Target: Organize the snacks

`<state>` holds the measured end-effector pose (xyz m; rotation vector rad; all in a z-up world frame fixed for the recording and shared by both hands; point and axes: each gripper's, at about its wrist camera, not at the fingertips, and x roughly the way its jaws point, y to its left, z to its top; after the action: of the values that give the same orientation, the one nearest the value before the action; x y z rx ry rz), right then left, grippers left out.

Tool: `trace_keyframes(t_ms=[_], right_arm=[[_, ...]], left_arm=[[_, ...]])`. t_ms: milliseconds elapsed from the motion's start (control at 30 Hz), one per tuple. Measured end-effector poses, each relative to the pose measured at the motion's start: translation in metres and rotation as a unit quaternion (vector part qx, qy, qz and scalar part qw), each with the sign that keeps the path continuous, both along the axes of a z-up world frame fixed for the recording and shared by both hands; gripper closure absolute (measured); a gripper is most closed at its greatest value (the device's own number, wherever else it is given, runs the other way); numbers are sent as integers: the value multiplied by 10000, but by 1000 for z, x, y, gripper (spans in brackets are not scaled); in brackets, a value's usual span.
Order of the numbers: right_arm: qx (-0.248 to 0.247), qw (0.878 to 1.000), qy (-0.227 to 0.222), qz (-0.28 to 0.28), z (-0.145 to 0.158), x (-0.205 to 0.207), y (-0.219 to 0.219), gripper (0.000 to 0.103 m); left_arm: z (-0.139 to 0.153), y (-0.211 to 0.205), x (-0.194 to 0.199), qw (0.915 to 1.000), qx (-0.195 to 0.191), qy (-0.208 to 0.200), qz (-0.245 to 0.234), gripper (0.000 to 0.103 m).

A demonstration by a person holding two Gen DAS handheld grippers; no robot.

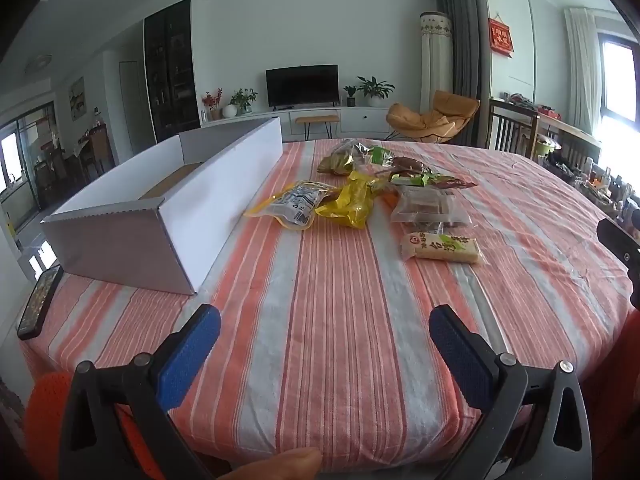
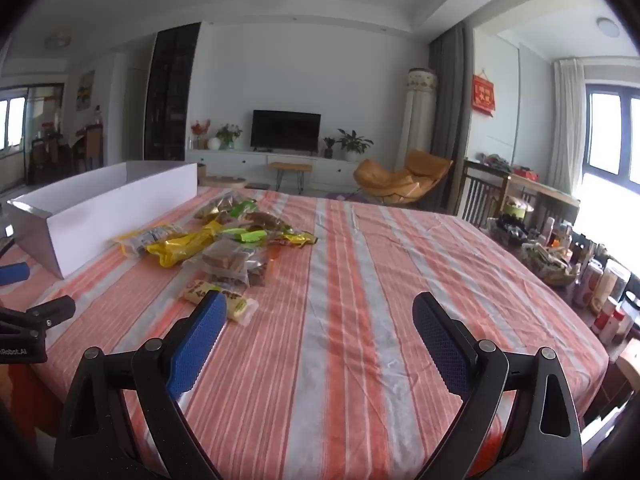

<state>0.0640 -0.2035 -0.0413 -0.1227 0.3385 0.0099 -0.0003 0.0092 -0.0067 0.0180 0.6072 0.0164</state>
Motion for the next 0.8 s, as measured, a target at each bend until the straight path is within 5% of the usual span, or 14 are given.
trace_keyframes(t_ms=[800], right_arm=[[164, 9998, 143, 27, -10, 9, -3, 7]], left_arm=[[-12, 0, 11, 9998, 16, 213, 38, 0]])
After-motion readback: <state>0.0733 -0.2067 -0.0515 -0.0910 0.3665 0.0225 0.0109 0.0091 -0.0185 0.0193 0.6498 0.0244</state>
